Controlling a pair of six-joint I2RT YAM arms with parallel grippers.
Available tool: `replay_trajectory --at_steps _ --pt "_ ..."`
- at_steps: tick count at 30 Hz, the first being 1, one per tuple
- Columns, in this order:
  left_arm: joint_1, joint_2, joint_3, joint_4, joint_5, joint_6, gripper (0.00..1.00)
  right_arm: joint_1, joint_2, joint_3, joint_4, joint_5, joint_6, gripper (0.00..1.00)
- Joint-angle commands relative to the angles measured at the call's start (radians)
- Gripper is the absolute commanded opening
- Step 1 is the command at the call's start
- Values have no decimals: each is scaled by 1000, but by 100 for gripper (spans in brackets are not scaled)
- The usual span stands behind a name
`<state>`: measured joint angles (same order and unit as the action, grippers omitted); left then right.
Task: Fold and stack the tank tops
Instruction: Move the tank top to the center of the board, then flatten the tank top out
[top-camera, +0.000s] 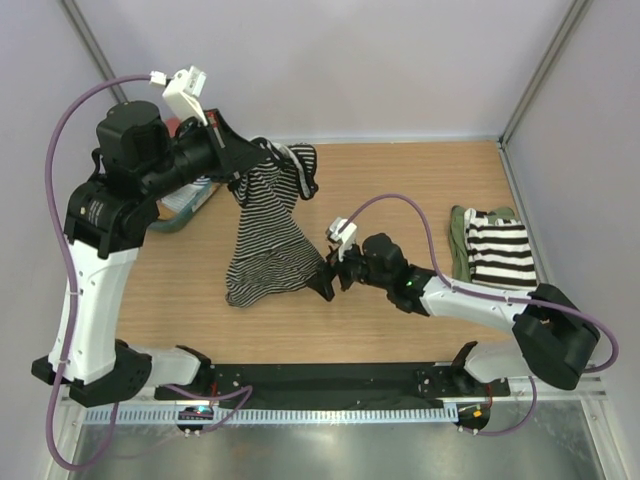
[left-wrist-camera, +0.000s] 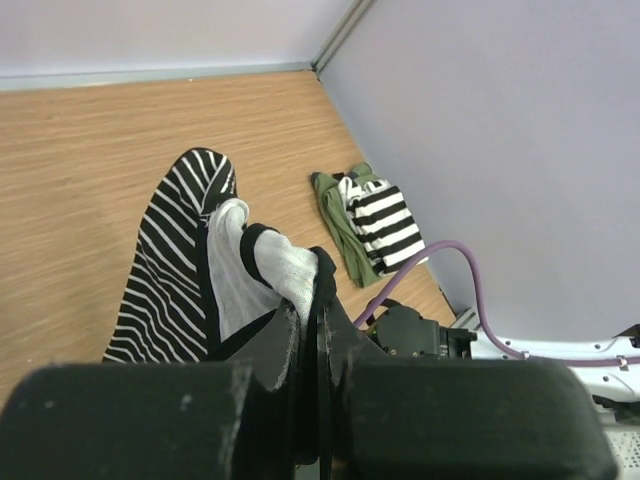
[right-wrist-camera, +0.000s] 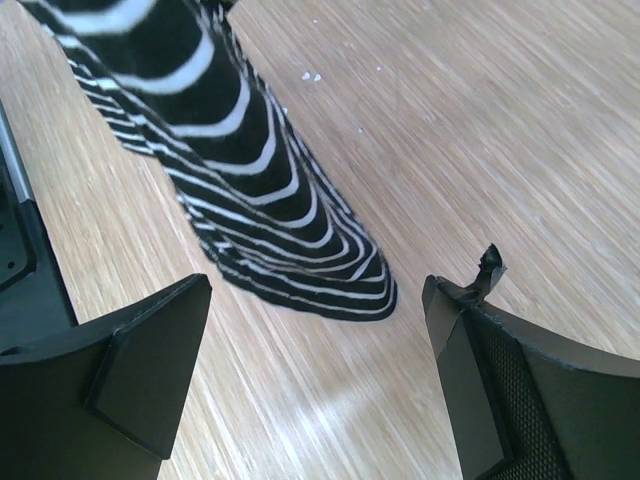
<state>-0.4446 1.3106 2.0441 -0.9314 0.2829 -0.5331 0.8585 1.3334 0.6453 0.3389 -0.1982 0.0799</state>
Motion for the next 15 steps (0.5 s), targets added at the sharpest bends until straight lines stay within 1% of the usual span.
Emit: replay_trajectory --at_steps 1,4,7,8,10,11,13,14,15 --pt "3 -2 57 -9 53 33 0 7 -54 33 23 -23 -20 95" --pt "3 -2 79 -27 52 39 0 7 -56 36 20 -36 -19 88" --pt "3 -2 82 -34 42 44 0 8 -69 39 9 -64 -12 74" --pt "1 -4 79 -34 38 42 0 10 -74 39 5 -73 -11 60" --pt "1 -2 73 -27 23 39 0 11 -86 40 -3 -75 -8 42" --pt "1 4 73 -29 -3 38 0 11 -91 39 -12 -70 -5 26" --pt "3 10 71 -29 -37 35 0 11 -109 27 -14 -43 0 13" --pt "1 15 70 -29 -75 36 0 11 -115 21 -14 -23 4 1" --pt "1 32 64 -29 -99 35 0 11 -123 19 -14 29 12 1"
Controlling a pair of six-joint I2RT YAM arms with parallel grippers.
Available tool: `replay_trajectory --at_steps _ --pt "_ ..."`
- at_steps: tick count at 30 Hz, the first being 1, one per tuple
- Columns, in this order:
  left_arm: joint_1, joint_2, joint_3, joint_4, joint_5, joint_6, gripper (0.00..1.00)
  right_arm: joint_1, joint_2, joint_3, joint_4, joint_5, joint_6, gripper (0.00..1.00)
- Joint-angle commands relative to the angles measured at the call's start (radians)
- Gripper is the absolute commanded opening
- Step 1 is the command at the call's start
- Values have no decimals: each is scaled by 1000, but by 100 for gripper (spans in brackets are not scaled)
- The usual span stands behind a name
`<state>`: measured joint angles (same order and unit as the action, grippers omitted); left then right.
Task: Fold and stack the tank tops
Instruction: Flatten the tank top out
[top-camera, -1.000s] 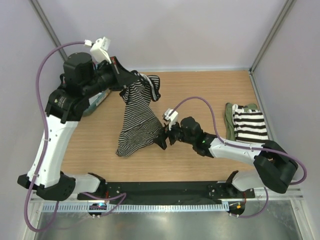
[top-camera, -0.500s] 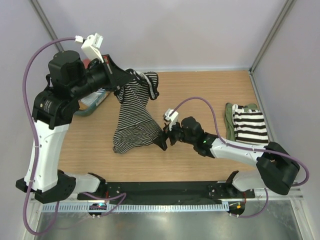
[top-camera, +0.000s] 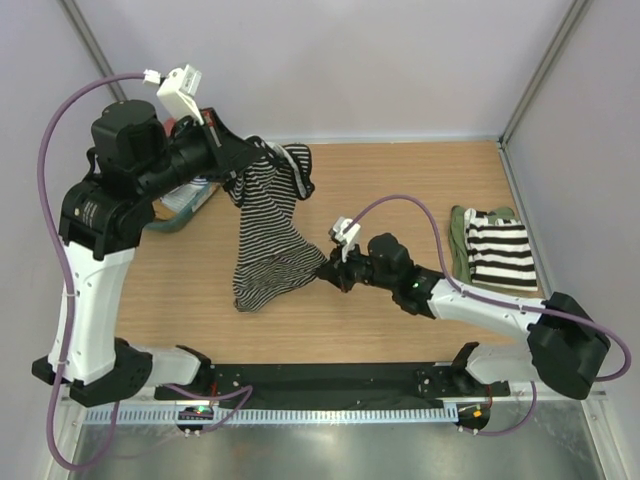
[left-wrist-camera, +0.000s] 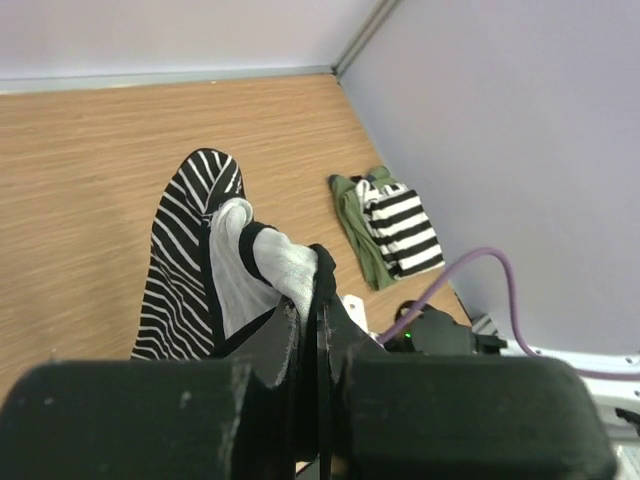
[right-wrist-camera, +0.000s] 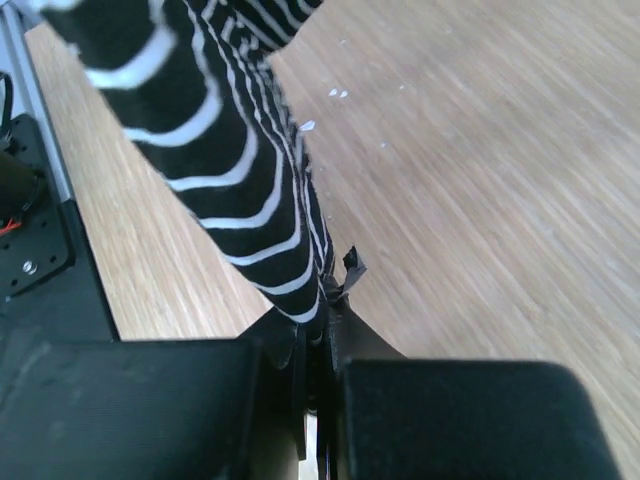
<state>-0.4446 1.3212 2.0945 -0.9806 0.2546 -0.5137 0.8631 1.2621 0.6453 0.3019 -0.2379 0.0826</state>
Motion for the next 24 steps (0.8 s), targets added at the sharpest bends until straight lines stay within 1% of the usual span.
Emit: replay_trajectory --at_steps 1,2,3,4,5,6,7,8,9,10,11,12,13,14,15,16,17,19,20,21,22,23,24 --pt "3 30 10 22 -93 18 0 7 -55 20 20 95 16 1" --pt "4 42 3 28 -125 18 0 7 -52 30 0 119 31 1" --pt "17 71 -14 37 -170 17 0 7 -37 65 -23 199 39 1" --pt "30 93 -25 42 -188 14 0 5 -36 89 -53 233 46 1" --pt "49 117 -31 43 -196 -11 0 2 -9 118 -126 305 64 1" --pt "72 142 -43 43 -183 -26 0 -4 3 149 -170 346 74 1" --pt "123 198 -51 63 -161 -45 0 -18 23 222 -217 442 88 1" --pt "153 223 -60 80 -146 -80 0 -27 60 267 -331 484 106 1" --pt "184 252 -67 97 -135 -107 0 -36 83 318 -390 529 115 1" --pt "240 300 -64 124 -138 -127 0 -71 104 424 -446 614 121 1" --pt "266 324 -59 141 -137 -144 0 -97 127 483 -542 632 126 1" --pt "289 344 -30 152 -135 -181 0 -136 176 546 -590 643 138 1" --pt "320 381 -8 160 -132 -192 0 -216 196 673 -636 640 153 1" --pt "329 394 13 163 -135 -200 0 -269 223 741 -727 632 182 1" --pt "336 398 42 180 -138 -210 0 -307 258 804 -766 637 225 1" --pt "334 400 44 200 -137 -213 0 -340 273 905 -791 635 232 1" --pt "336 383 36 224 -109 -213 0 -373 276 941 -808 632 223 1" --pt "334 340 -60 291 -87 -229 0 -374 266 982 -816 663 192 1" --pt "333 272 -193 324 -90 -235 0 -375 258 970 -810 661 192 1" --pt "331 233 -276 403 -100 -241 0 -372 244 943 -798 638 197 1" --pt "331 192 -368 446 -112 -259 0 -372 220 857 -773 635 215 1" --pt "330 143 -559 488 -142 -273 0 -372 206 802 -761 638 238 1" --pt "319 53 -661 588 -153 -284 0 -372 192 741 -747 681 267 1"
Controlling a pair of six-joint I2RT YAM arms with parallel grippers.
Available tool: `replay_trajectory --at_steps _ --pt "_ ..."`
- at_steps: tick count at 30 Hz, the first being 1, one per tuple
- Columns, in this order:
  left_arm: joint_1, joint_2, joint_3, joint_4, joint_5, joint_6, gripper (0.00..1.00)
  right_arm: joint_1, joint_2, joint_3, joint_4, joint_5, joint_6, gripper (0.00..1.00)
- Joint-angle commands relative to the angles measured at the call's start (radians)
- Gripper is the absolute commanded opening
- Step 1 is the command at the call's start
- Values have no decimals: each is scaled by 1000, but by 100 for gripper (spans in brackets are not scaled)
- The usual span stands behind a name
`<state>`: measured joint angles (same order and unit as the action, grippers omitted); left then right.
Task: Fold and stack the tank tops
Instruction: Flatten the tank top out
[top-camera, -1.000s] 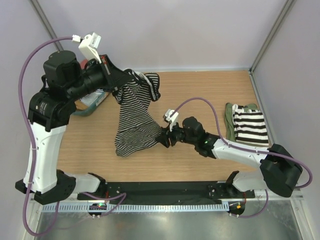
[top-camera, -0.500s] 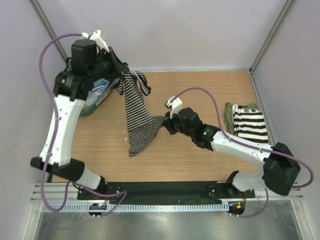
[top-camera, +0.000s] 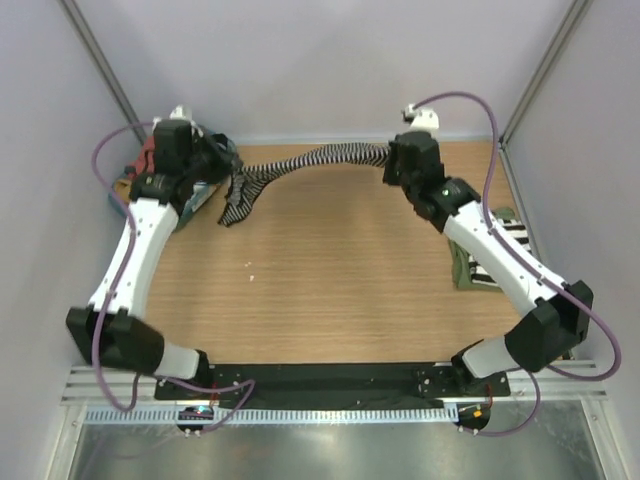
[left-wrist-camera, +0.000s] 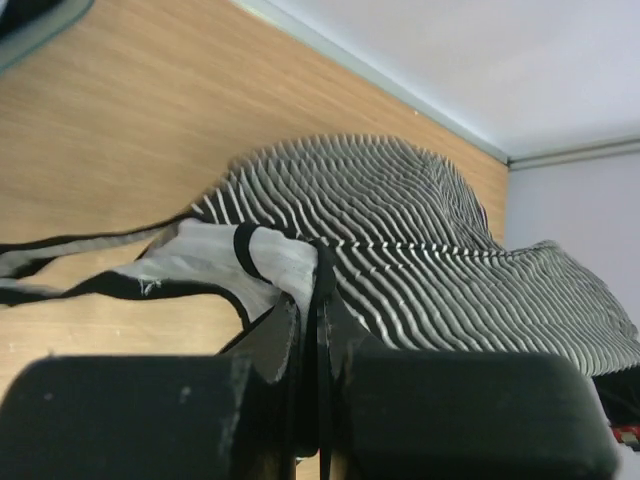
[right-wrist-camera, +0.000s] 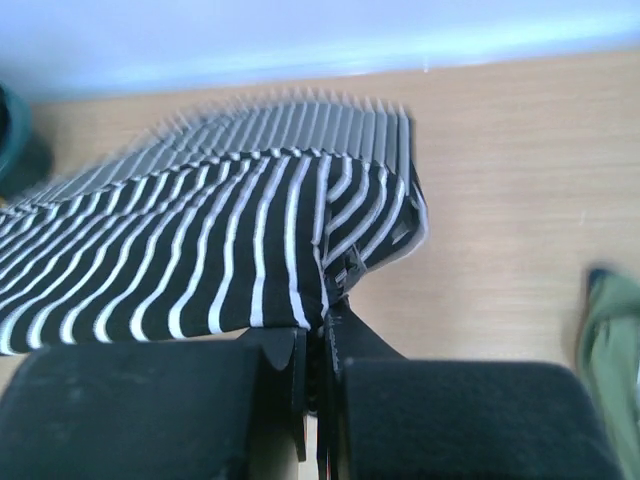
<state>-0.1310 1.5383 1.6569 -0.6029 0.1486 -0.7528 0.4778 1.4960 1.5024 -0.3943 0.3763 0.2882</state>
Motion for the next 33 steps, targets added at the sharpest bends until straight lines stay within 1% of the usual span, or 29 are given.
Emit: replay_trajectory --at_steps 1,2,3,4,5,6,7,8,9,10,11,12,15,17,19,20,21,22,23,24,25,26,27,28,29,30,31,32,33 --pt "-4 -219 -324 265 -61 -74 0 15 -89 -263 -4 100 144 1" --pt "-18 -266 -517 317 -75 -85 0 13 -121 -351 36 124 175 1" --pt "-60 -361 -599 400 -119 -89 0 13 -155 -525 79 131 195 1" --pt "-88 -403 -673 425 -139 -91 0 12 -195 -600 124 147 218 7" --pt "-117 -440 -803 445 -179 -83 6 12 -256 -666 168 156 262 15" --pt "-181 -519 -859 466 -238 -76 14 13 -288 -768 181 164 278 24" --pt "-212 -553 -908 466 -269 -69 22 13 -316 -807 183 185 288 55" --pt "-241 -593 -996 466 -311 -69 45 13 -371 -839 175 194 316 70" --pt "-286 -630 -1037 451 -342 -83 58 13 -396 -866 170 194 325 81" --pt "-298 -711 -1075 442 -393 -94 69 13 -419 -910 164 194 328 86" --pt "-311 -754 -1138 428 -423 -112 95 13 -446 -926 163 190 336 87" --pt "-326 -794 -1166 405 -447 -135 97 12 -492 -941 169 179 329 87" --pt "-328 -967 -1232 381 -526 -137 99 13 -552 -969 189 181 306 87" --pt "-328 -1013 -1232 376 -590 -122 100 13 -560 -961 204 184 295 87" --pt "-328 -985 -1195 344 -613 -94 100 12 -510 -927 235 148 249 89" --pt "-328 -945 -1139 328 -624 -85 100 13 -469 -901 226 139 241 88" --pt "-328 -858 -1108 303 -624 -76 100 13 -429 -831 210 128 236 86" --pt "-328 -795 -1074 292 -620 -47 100 12 -330 -791 175 122 224 82" --pt "-326 -688 -1003 263 -607 -33 100 10 -285 -748 155 112 221 80" --pt "-326 -622 -965 250 -597 -22 100 12 -242 -673 140 86 220 79" --pt "-325 -565 -891 244 -580 13 100 12 -156 -639 114 73 213 79" --pt "-315 -511 -849 217 -558 29 100 12 -122 -608 104 69 216 78" --pt "-308 -389 -808 197 -528 39 100 10 -84 -556 97 75 220 79" --pt "-296 -333 -722 180 -502 58 100 7 -27 -529 85 81 223 79" --pt "-257 -270 -682 152 -471 64 99 4 12 -501 77 88 232 80" --pt "-237 -169 -646 147 -410 69 98 -4 38 -446 75 95 233 81" --pt "-216 -117 -584 144 -368 70 94 -10 65 -415 68 104 233 81" --pt "-175 -75 -560 153 -339 63 91 -19 128 -384 64 108 233 81" --pt "-159 -38 -540 163 -287 63 90 -28 156 -322 61 105 232 81"
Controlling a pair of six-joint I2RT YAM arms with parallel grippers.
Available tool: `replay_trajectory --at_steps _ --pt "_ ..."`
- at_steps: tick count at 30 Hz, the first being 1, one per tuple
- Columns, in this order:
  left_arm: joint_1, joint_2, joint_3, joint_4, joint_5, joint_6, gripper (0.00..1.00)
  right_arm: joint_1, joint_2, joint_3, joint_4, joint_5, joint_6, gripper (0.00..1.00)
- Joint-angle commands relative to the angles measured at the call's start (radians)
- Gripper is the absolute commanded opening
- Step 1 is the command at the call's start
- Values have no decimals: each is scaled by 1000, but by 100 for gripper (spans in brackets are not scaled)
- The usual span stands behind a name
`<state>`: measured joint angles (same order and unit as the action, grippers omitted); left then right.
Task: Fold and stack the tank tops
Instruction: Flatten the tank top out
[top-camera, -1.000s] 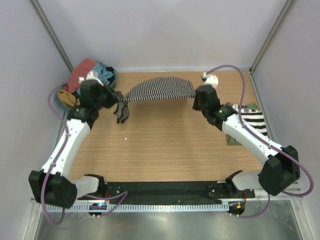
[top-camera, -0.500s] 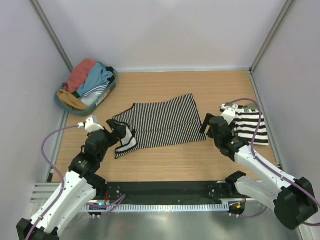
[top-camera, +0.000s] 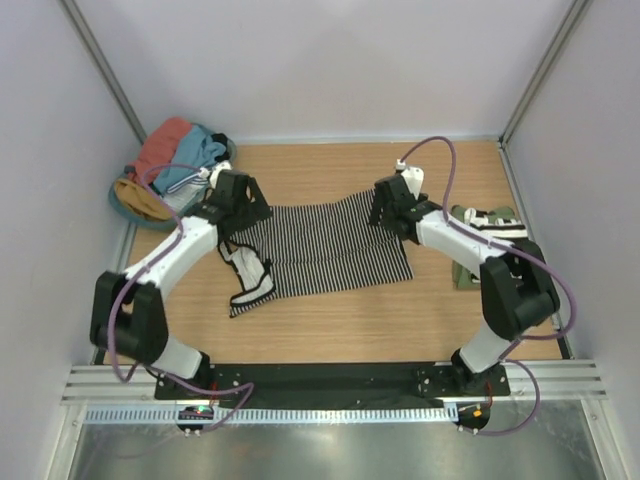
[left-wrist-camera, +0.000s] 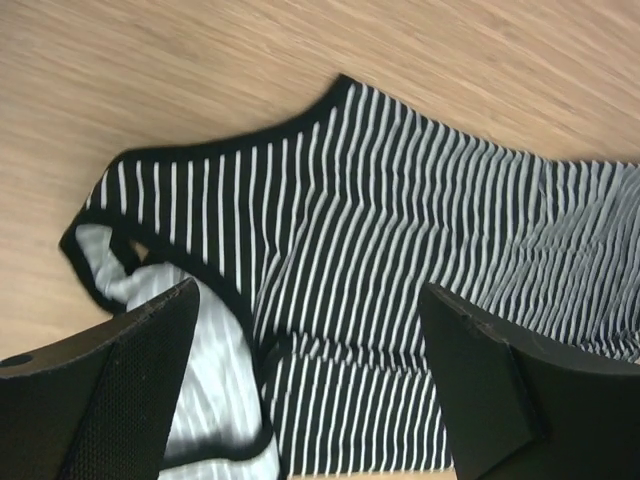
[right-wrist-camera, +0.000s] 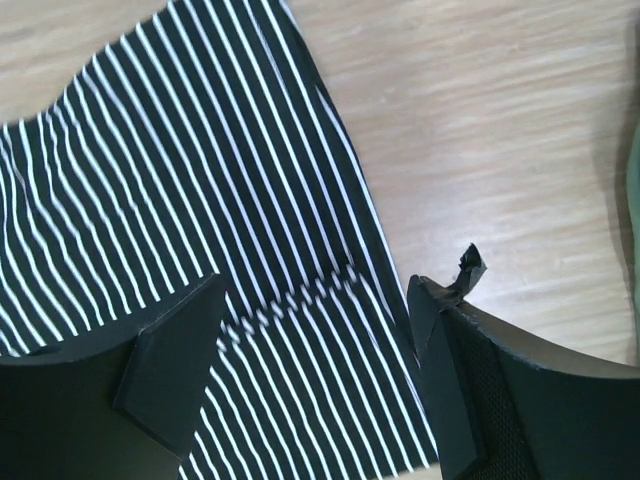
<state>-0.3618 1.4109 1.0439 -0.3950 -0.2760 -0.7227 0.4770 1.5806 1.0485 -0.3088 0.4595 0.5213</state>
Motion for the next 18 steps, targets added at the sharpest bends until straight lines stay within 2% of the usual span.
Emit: replay_trajectory --at_steps 1,2,9,13,15,18 --pt "87 164 112 -41 153 31 87 -46 108 166 -38 22 -1 81" --pt "109 193 129 -30 164 25 84 -55 167 197 -44 5 -3 81" --pt "133 454 321 -50 216 31 84 -126 412 450 -67 -61 -3 80" --pt "135 542 421 -57 224 35 83 -155 513 548 -76 -97 -24 74" --pt "135 586 452 -67 218 39 82 -175 541 583 -55 -174 -52 70" --pt "136 643 516 -82 215 43 79 -184 587 626 -47 -231 -83 70"
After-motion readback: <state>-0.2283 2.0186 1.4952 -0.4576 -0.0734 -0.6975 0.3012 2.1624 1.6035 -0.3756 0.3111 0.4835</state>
